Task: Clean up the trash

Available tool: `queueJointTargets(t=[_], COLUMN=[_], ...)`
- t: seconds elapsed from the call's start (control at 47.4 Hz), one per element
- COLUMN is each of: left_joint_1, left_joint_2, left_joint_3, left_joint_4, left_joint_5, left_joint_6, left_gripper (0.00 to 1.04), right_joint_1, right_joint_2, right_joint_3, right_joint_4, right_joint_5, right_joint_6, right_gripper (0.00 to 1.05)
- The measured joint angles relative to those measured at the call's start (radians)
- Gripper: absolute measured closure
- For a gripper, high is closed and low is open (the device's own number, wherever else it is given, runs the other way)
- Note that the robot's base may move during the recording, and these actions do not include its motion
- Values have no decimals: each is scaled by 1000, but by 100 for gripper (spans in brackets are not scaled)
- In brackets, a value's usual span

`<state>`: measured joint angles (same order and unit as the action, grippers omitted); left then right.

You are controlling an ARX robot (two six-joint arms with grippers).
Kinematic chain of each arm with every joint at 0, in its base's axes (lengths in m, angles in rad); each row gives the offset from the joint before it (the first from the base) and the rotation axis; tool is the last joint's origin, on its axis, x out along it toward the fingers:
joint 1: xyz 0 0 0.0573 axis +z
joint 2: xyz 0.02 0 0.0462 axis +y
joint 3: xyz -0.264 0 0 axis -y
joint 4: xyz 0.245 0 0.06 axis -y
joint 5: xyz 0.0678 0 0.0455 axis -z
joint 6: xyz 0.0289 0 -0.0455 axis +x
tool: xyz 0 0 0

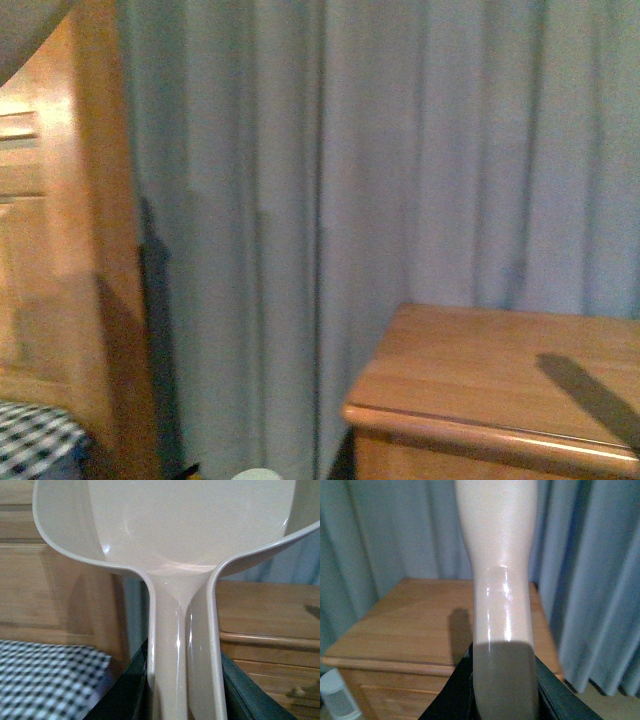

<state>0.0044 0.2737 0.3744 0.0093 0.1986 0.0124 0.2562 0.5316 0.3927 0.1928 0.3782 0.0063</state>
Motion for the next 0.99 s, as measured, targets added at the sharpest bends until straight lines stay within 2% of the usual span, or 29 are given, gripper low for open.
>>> queueJointTargets(t=[0.993], left_joint_1=[2], left_joint_2=[-3], left_joint_3=[-3], left_joint_4=[2], left_joint_5=[0], left_joint_6=[-3], left_gripper=[77], right_joint_1=[2], right_joint_2=[8], right_joint_3=[-2], right_joint_4=[1], right_joint_5=[-7], right_joint_6=[-4], right_gripper=[86])
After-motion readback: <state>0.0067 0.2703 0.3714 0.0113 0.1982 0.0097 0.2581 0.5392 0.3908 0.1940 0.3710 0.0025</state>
